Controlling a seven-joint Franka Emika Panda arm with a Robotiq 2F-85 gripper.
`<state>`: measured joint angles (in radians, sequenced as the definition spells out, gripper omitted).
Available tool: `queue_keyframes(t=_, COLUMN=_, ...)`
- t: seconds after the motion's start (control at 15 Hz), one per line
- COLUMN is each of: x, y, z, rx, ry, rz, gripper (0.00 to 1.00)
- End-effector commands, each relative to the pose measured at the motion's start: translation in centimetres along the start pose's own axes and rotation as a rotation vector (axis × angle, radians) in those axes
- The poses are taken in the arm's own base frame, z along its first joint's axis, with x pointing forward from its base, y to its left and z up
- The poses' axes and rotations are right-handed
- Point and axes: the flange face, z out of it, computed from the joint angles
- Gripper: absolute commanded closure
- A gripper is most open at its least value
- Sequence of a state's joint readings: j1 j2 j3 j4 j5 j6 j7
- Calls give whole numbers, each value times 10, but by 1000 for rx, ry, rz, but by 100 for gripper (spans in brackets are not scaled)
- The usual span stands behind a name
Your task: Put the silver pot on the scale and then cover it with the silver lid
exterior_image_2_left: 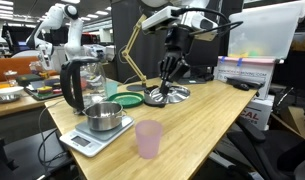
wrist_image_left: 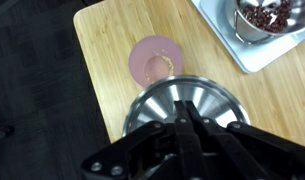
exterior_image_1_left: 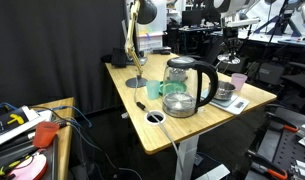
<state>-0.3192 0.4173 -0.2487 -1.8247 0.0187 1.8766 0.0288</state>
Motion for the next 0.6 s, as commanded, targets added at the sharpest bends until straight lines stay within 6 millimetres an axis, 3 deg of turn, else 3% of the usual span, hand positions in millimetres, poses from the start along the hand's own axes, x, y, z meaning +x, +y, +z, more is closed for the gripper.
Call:
queue_keyframes(t=0.0, x=-55, y=-10, z=0, rx=-45, ry=66, rz=-104, gripper=99)
queue_keyframes(t=0.07, x=-67, y=-14, z=0, rx=-42, ry=67, rz=-115, gripper=99)
queue_keyframes(t=0.13, x=-42, y=-13, z=2, rx=-39, ry=17, rz=-70, gripper=99)
queue_keyframes(t=0.27, x=-52, y=-15, z=-2, rx=-36, ry=23, rz=-75, gripper=96)
queue_keyframes(t=0.53, x=-45, y=-13, z=6, rx=-42, ry=11, rz=-68, gripper=96)
